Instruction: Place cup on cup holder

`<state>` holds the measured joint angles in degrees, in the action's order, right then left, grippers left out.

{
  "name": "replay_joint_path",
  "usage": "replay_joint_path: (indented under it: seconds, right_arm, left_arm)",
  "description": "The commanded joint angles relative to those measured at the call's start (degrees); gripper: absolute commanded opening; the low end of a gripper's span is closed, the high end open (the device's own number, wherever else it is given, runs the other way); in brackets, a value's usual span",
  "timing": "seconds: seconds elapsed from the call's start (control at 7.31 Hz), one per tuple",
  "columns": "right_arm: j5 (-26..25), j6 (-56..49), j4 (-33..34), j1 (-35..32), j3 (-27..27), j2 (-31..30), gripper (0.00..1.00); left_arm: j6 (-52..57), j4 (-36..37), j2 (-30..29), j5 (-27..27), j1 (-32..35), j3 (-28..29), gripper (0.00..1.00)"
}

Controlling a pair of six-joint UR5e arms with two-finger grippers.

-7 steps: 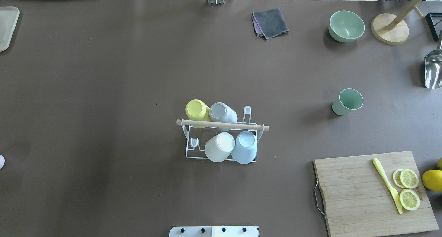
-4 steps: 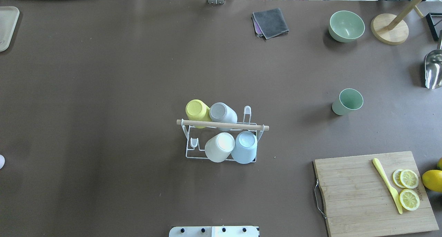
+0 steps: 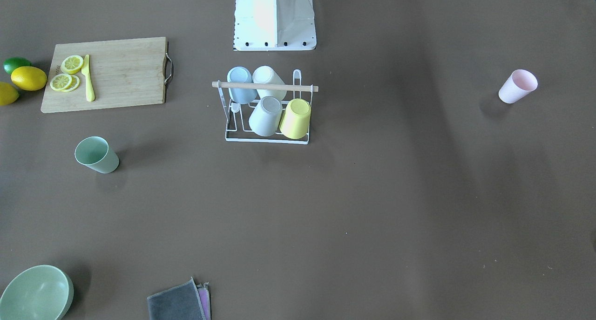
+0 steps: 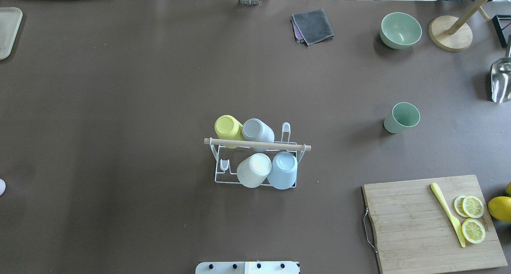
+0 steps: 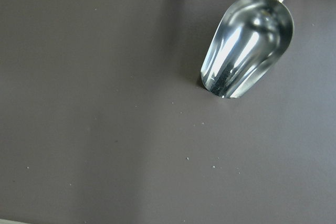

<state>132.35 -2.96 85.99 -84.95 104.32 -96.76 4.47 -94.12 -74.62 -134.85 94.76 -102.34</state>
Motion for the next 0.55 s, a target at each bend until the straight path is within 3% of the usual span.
replay_joint_path:
  seconds: [0.0,0.27,0.41]
  right_arm:
    - [-0.68,-0.2,3.03,4.07,-0.42,5.07,1.0]
    - [-2.96,-0.2,9.87,7.06,-0.78,12.7,1.0]
    - [-3.75,-0.2,10.95,8.04,-0.78,14.74,1.0]
  left_arm:
    - [0.01,0.07,-0.61,2.63,-2.02,-1.18,0.99]
    - [0.01,0.68,-1.58,7.29,-8.76,-3.64,0.99]
    - [0.01,2.25,-1.67,12.19,-12.98,-5.83,0.99]
